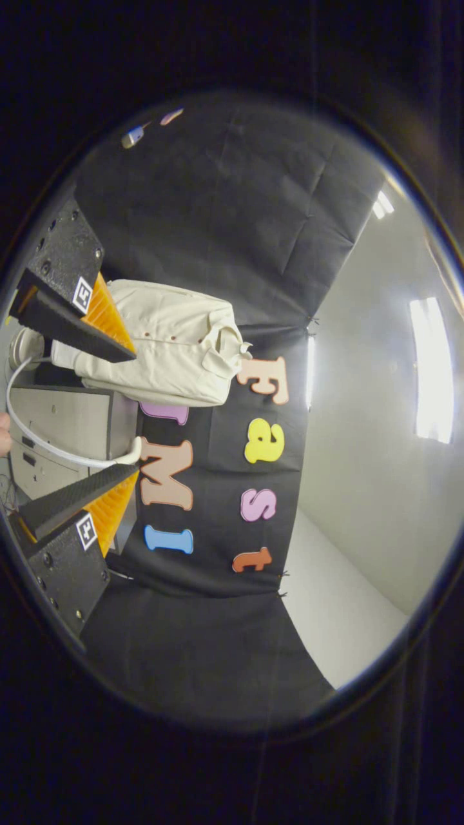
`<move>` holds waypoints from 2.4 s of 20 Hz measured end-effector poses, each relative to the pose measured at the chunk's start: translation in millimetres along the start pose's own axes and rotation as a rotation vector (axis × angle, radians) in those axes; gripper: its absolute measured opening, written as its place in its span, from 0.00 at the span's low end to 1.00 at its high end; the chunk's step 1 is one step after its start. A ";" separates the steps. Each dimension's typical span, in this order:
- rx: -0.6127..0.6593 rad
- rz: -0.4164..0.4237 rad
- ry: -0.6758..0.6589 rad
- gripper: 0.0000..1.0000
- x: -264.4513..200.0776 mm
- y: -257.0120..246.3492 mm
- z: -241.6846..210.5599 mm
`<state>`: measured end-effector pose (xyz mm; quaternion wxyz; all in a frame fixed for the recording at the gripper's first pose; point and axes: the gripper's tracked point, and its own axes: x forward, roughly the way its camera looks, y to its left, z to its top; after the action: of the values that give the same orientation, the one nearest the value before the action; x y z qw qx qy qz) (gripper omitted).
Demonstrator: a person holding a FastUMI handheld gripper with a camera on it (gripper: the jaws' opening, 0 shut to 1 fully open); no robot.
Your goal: Iron the clothes twice with a garment steamer, once on the left side and once on the right side.
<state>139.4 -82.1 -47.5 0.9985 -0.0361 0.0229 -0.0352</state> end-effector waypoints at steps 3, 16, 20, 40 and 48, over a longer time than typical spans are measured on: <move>-0.001 0.008 -0.002 0.96 29.7 -21.6 -6.9; 0.070 -0.062 0.102 0.96 163.8 -93.7 -82.1; 0.039 -0.103 0.113 0.96 200.6 -97.5 -89.5; 0.099 -0.058 0.406 0.97 370.2 -149.7 -246.4; 0.032 -0.008 0.528 0.90 430.2 -148.3 -293.8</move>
<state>543.7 -281.3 -347.8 0.9582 -0.0099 0.2821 -0.0477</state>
